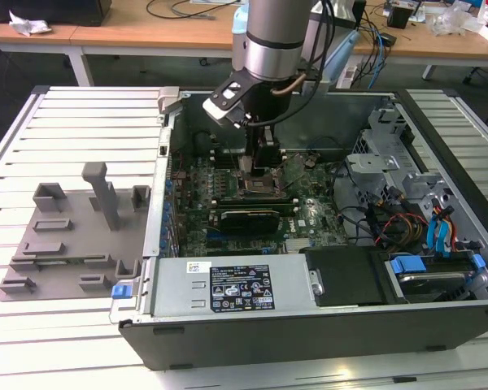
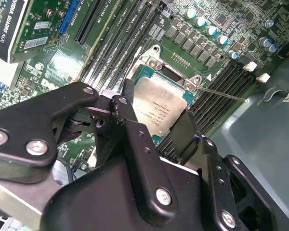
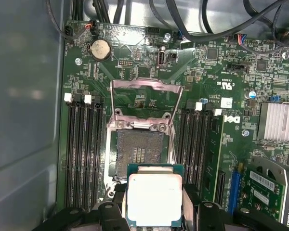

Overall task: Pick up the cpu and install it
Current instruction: 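Place the cpu into insertion slot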

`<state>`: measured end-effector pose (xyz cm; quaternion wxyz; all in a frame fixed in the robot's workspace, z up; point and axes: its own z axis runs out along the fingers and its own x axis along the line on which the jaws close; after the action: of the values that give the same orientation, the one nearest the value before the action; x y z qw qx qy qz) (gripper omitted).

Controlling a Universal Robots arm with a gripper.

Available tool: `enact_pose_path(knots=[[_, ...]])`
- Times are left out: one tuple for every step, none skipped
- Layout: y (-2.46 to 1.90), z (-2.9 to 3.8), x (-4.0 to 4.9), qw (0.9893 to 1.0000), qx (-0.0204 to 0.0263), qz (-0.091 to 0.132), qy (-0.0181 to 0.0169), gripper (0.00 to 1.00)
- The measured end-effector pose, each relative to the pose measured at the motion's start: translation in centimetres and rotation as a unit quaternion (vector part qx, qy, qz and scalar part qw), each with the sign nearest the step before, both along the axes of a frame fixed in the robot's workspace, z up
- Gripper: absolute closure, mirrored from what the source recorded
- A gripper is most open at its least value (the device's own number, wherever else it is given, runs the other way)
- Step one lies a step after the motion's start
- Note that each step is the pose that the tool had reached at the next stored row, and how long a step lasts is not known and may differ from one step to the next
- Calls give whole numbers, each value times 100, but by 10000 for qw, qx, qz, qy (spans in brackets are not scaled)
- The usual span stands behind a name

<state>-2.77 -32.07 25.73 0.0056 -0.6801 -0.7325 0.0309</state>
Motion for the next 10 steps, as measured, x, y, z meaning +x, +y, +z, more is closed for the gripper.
enact_pose_path(knots=[[0, -13, 0, 10000, -1, 0, 0, 45], [0, -29, 1, 10000, -3, 0, 0, 45], [0, -35, 2, 10000, -4, 0, 0, 45], [0, -42, 2, 10000, -6, 0, 0, 45], [0, -53, 3, 10000, -10, 0, 0, 45], [0, -60, 3, 10000, -12, 0, 0, 45], [0, -69, 3, 10000, -14, 0, 0, 45], [0, -81, 3, 10000, -17, 0, 0, 45], [0, -90, 4, 10000, -18, 0, 0, 45], [1, -96, 4, 10000, -20, 0, 0, 45]])
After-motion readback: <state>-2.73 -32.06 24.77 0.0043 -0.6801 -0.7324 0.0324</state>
